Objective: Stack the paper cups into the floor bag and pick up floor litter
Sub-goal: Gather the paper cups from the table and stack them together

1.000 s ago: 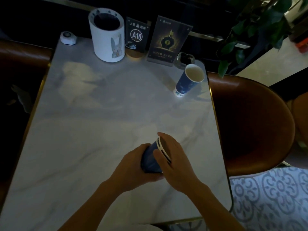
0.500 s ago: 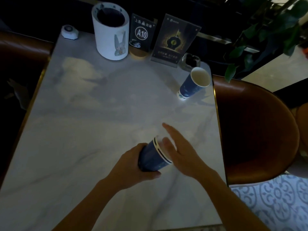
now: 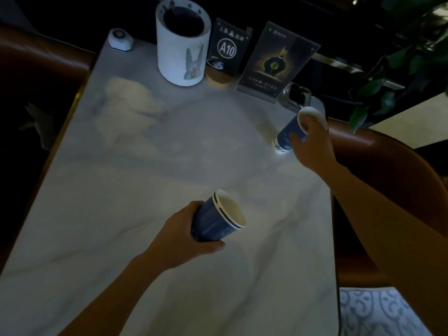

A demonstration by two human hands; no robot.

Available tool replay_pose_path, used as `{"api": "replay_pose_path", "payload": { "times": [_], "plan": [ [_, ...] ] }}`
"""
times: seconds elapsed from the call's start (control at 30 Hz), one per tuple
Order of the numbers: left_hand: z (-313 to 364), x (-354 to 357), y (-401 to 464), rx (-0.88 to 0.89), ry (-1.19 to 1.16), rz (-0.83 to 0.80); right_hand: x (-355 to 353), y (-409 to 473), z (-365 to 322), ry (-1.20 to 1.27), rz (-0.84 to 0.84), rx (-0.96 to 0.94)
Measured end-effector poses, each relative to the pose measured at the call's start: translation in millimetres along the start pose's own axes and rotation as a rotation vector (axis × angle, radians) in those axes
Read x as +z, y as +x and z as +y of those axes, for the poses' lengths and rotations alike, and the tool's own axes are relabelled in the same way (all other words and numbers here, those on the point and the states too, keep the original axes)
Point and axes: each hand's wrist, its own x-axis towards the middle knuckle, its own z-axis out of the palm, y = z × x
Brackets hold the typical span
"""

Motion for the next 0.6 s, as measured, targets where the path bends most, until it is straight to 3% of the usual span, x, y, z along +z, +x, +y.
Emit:
{"api": "replay_pose_path", "payload": {
  "times": [0.2, 0.4, 0.6],
  "plan": [
    [-2, 6, -2, 0.001, -0.001, -0.016, 12, -7, 9, -0.173, -0.137, 0.250],
    [-4, 6, -1, 0.011, 0.028, 0.011, 22, -13, 6, -0.282, -0.154, 0.235],
    [-8, -2, 0, -0.002, 0.026, 0.043, 26, -32, 9, -0.104, -0.212, 0.184]
  ]
}}
